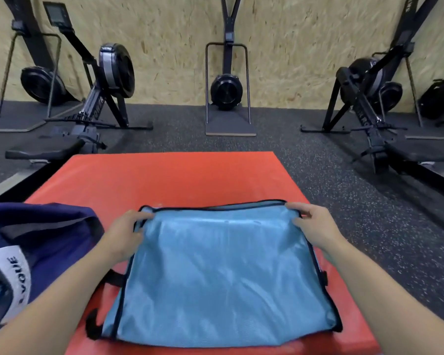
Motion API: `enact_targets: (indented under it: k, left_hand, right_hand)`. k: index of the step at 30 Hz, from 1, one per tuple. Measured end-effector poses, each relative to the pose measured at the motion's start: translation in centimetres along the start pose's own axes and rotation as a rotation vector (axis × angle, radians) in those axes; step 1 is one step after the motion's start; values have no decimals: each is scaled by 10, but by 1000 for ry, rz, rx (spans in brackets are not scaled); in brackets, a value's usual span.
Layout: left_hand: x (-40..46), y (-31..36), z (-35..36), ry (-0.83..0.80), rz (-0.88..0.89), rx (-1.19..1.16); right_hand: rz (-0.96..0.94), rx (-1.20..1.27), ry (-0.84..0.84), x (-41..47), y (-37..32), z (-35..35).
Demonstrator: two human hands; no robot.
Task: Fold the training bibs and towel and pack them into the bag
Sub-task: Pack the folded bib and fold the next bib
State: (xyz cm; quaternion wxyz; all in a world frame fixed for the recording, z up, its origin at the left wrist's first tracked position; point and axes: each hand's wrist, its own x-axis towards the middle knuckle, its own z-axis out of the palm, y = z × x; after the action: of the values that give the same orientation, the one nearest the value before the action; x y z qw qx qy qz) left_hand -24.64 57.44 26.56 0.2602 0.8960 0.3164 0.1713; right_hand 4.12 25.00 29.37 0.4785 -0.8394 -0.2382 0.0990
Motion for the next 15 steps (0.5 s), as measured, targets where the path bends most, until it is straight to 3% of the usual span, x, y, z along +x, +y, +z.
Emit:
enact_targets:
  k: [2,7,10,13,15]
  left_hand:
    - [0,-18,23,-73,-32,51]
    - [6,-17,37,93,-47,16]
    - [14,-23,37,67,-17,67]
    - [13,-21,37,78,-24,273]
    - [7,-3,45,136,98,414]
  right_hand:
    - [79,-91,-61,3,22,22]
    - [28,-197,22,17,28,36]
    - [25,-236,31,25,28,35]
    - [5,-368,-41,21,32,37]
    - [-140,-529,47,21,20,44]
